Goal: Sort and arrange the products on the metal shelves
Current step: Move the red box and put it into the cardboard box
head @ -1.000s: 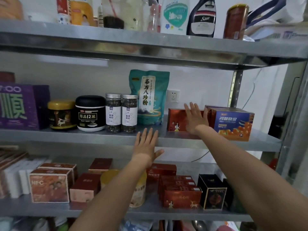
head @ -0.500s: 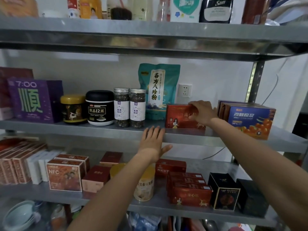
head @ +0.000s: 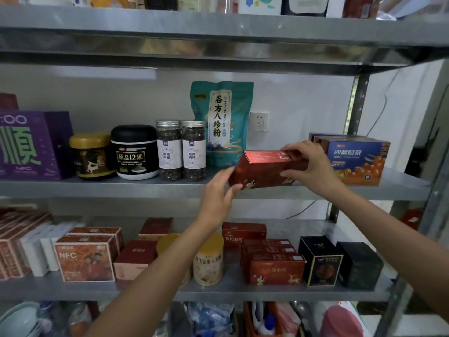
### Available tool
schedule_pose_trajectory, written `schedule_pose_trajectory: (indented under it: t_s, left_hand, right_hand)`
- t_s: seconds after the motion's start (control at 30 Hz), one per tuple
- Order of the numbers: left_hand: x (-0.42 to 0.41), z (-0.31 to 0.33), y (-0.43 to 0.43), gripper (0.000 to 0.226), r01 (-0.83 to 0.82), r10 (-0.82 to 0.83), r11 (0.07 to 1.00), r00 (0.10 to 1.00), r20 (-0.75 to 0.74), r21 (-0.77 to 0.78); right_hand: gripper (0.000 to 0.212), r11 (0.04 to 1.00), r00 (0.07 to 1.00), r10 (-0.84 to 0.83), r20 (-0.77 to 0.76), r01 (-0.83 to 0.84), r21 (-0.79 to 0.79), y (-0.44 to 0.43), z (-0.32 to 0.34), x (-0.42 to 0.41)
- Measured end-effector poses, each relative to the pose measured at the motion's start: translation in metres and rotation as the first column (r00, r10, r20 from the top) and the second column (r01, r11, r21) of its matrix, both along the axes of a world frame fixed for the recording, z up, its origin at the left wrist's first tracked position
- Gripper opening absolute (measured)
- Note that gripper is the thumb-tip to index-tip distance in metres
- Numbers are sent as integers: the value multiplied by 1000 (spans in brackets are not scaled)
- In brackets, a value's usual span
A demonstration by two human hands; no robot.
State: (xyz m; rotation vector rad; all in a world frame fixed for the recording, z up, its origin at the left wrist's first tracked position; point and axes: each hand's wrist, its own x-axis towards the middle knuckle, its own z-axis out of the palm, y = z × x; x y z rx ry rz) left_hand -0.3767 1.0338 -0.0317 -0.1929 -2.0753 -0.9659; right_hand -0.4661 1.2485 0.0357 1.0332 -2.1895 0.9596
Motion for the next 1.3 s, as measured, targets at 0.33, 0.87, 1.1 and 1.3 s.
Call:
schedule_pose_trajectory:
  t_s: [0.33,0.87,1.1,1.3]
  left_hand:
    - [32,17,-18,21,194,-361,828,902,236,526]
    - [37,-23,10,38,-414,46,651,858,-512,-636]
    - [35,-18,3,48,-361,65,783,857,-511,-506]
    - [36,-15,9,41,-152,-49,884,910,-412,-442]
  right_hand:
    - [55,838,536,489,688,-71,-541,20,-18,27]
    - [37,713,536,490,688,208,-670,-14,-48,74]
    - [62,654,579,635,511,-53,-754,0,-47,76]
    - [74,794,765,558,323,-378,-475,19,-37,72]
